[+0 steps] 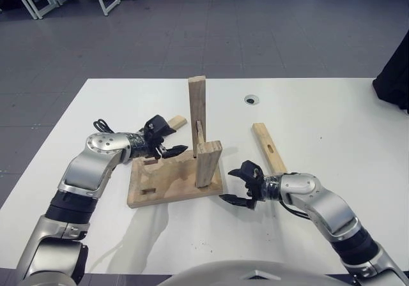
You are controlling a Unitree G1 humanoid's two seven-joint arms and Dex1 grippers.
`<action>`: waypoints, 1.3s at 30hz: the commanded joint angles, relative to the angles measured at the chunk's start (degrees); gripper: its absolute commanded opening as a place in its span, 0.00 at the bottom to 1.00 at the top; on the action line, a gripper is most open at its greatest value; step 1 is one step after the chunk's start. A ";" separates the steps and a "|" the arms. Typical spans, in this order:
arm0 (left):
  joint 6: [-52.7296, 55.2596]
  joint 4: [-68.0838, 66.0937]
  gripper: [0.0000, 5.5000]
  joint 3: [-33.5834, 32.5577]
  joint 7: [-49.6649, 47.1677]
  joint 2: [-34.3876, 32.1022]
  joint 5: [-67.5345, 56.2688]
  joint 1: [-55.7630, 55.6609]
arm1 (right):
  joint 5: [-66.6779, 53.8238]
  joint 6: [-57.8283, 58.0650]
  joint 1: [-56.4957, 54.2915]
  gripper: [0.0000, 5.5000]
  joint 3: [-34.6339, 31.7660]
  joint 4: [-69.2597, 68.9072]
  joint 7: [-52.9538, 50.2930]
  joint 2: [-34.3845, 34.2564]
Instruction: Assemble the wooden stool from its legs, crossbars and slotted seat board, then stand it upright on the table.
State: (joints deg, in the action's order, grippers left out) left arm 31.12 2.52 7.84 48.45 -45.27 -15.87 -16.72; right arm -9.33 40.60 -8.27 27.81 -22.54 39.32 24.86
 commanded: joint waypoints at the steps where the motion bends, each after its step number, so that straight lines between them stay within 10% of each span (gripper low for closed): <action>1: 0.40 0.95 0.64 -1.85 0.30 -2.18 1.49 1.91 | 3.37 -1.56 0.86 0.73 1.87 1.92 -4.30 -2.11; 15: -0.22 4.10 0.64 -5.66 -2.45 -1.92 3.58 8.87 | 18.37 -8.25 -7.00 0.73 -2.61 17.84 -20.71 -5.79; 39: -12.83 0.37 0.64 -26.40 16.08 -12.59 -0.76 37.37 | 15.65 -9.23 -4.88 0.73 -7.80 9.40 -13.28 -5.25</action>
State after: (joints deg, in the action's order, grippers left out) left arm 19.73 4.56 -18.22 65.07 -55.84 -19.28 20.58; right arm 6.54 30.69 -13.40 20.88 -12.42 25.56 19.10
